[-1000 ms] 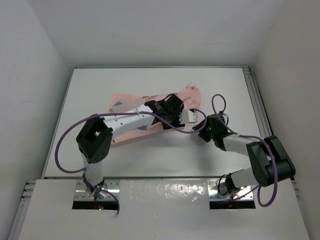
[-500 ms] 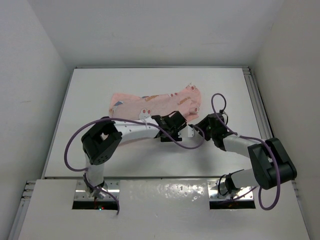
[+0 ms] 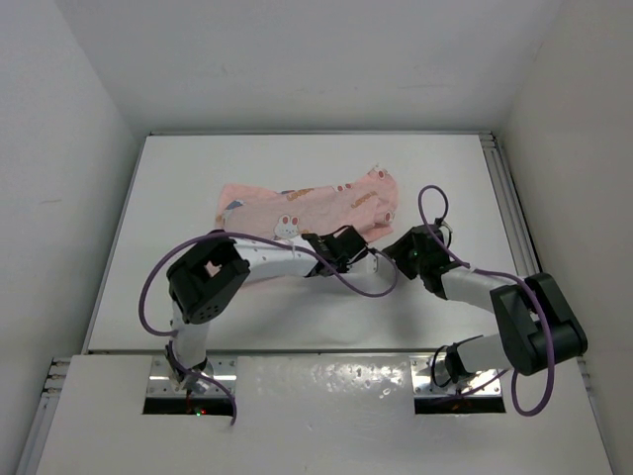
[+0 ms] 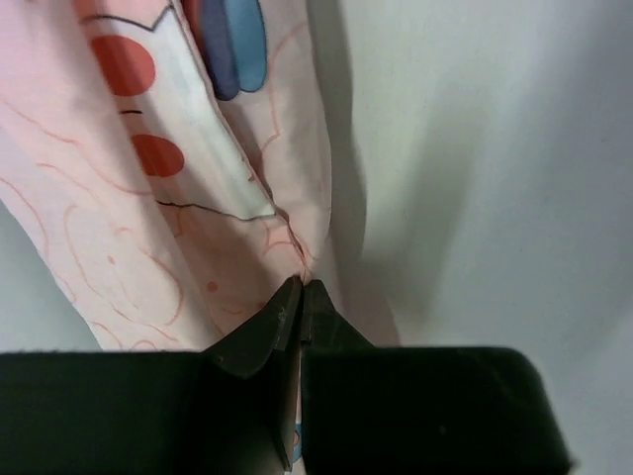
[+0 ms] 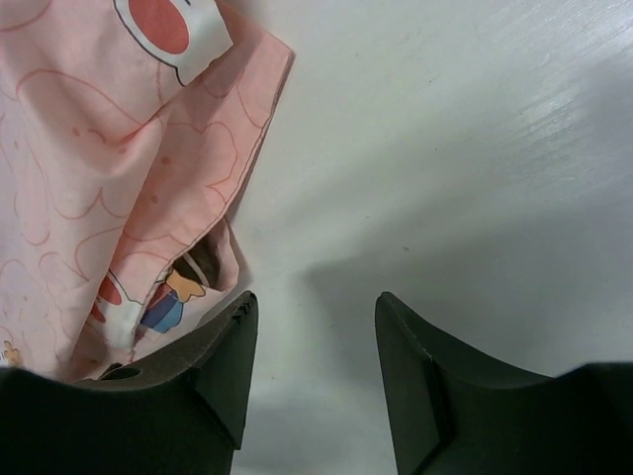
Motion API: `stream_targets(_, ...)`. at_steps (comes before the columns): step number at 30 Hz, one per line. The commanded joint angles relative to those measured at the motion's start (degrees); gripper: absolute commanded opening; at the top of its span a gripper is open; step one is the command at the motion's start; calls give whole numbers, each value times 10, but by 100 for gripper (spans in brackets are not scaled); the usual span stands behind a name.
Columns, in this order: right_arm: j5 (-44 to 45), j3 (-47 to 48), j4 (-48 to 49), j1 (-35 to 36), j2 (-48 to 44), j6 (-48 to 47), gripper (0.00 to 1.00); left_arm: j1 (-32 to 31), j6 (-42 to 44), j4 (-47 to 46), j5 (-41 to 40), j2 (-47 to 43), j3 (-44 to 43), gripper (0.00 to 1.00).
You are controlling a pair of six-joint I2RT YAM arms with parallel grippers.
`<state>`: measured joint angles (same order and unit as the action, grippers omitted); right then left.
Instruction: Put the pillow into the pillowcase
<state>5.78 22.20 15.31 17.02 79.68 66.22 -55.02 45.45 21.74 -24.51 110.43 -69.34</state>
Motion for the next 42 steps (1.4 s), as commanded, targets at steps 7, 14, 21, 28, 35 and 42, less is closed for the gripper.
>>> stream_targets(7,-23,7,94,20,23,37,54,5,-52,165,191,-93,-115,0)
stream_targets(14,36,-49,202,21,0,87,56,6,-58,211,229,-118,-86,0)
stream_targets(21,10,-39,194,25,40,128,56,8,-75,217,235,-127,-101,0)
stream_targets(28,22,-127,294,30,86,247,35,9,-77,221,239,-129,-106,0)
stream_targets(35,46,-167,312,31,82,278,0,16,-80,214,237,-134,-92,0)
stream_targets(42,73,-204,118,10,-142,159,0,62,-91,268,346,-135,-118,99)
